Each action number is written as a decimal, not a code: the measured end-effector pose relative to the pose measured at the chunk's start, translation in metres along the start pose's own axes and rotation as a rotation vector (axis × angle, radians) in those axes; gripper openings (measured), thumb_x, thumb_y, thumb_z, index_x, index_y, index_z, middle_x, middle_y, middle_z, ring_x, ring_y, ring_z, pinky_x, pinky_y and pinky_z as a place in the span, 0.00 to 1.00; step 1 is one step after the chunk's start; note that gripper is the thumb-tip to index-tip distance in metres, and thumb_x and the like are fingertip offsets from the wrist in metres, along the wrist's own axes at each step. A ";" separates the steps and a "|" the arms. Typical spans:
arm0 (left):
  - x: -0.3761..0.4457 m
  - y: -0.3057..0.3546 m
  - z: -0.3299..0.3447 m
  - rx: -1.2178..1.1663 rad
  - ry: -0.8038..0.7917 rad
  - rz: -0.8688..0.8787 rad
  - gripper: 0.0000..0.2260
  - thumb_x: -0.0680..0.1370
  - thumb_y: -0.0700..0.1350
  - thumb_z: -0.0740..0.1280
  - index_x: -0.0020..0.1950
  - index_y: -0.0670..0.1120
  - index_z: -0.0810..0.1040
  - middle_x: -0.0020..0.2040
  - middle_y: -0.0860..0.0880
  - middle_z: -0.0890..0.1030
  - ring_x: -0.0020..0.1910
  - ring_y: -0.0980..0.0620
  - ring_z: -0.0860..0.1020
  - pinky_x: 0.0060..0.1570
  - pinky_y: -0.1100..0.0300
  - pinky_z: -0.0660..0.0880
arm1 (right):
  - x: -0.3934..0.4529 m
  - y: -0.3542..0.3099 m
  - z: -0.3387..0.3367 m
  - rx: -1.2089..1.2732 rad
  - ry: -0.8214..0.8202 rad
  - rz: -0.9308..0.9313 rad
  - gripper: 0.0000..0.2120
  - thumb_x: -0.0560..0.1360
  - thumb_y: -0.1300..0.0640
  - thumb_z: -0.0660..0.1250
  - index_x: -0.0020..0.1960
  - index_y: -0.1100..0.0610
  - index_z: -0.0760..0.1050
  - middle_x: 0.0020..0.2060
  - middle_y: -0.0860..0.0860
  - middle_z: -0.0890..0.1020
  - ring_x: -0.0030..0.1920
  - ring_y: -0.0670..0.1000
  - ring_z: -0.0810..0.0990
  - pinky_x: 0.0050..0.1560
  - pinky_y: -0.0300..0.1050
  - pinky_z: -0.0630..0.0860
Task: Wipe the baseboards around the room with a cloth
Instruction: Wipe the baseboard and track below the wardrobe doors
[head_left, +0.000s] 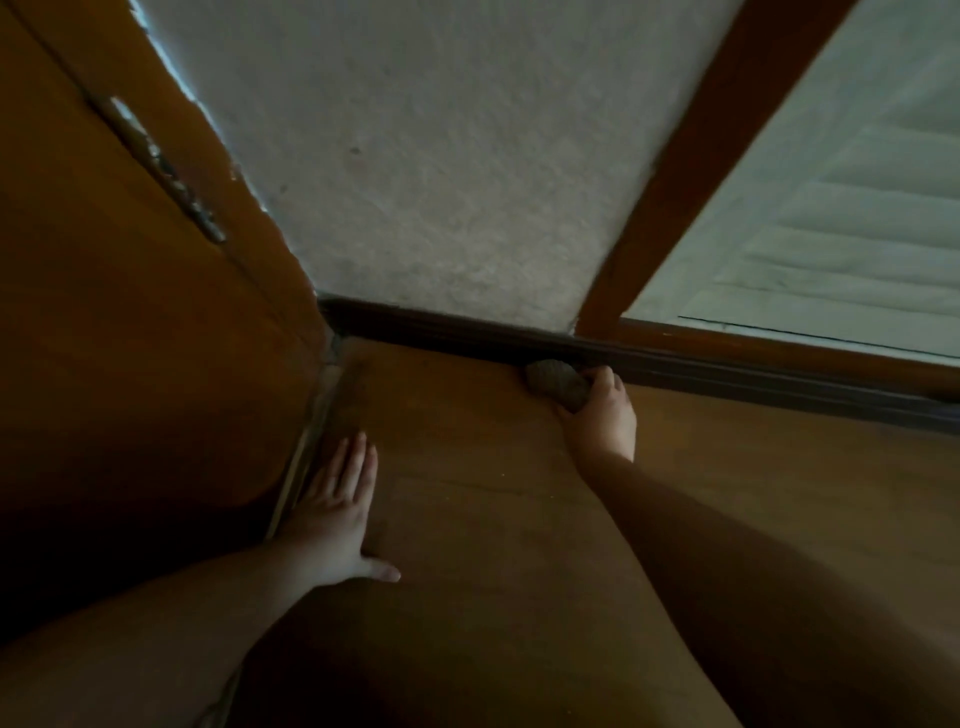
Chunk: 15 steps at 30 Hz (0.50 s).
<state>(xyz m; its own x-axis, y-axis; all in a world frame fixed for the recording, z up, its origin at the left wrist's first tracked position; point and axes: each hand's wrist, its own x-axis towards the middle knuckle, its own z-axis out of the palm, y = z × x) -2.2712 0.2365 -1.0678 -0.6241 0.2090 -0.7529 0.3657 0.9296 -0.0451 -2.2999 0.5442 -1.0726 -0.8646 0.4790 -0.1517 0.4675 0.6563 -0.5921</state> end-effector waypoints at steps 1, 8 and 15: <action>0.001 0.001 -0.001 0.005 -0.007 -0.002 0.67 0.62 0.79 0.64 0.68 0.43 0.18 0.64 0.46 0.13 0.72 0.42 0.23 0.69 0.49 0.32 | 0.000 0.010 -0.008 -0.007 0.017 0.015 0.21 0.71 0.56 0.75 0.61 0.57 0.72 0.57 0.55 0.79 0.58 0.56 0.78 0.58 0.51 0.75; 0.006 0.003 0.000 0.027 -0.039 -0.017 0.67 0.62 0.79 0.63 0.68 0.42 0.17 0.62 0.45 0.12 0.69 0.43 0.22 0.75 0.45 0.36 | 0.004 0.056 -0.048 -0.102 0.120 0.064 0.21 0.71 0.59 0.75 0.62 0.58 0.72 0.57 0.56 0.79 0.58 0.57 0.78 0.59 0.54 0.76; 0.002 0.007 -0.004 0.046 -0.018 -0.008 0.65 0.64 0.76 0.66 0.72 0.42 0.21 0.72 0.39 0.21 0.75 0.37 0.29 0.78 0.42 0.42 | -0.005 0.044 -0.040 -0.175 0.014 -0.217 0.20 0.73 0.57 0.74 0.62 0.58 0.73 0.57 0.55 0.78 0.59 0.55 0.77 0.60 0.50 0.75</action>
<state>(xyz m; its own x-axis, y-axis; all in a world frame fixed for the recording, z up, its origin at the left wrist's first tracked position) -2.2729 0.2443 -1.0671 -0.6144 0.1959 -0.7643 0.3923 0.9163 -0.0805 -2.2675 0.5943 -1.0658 -0.9461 0.3230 -0.0244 0.2970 0.8348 -0.4635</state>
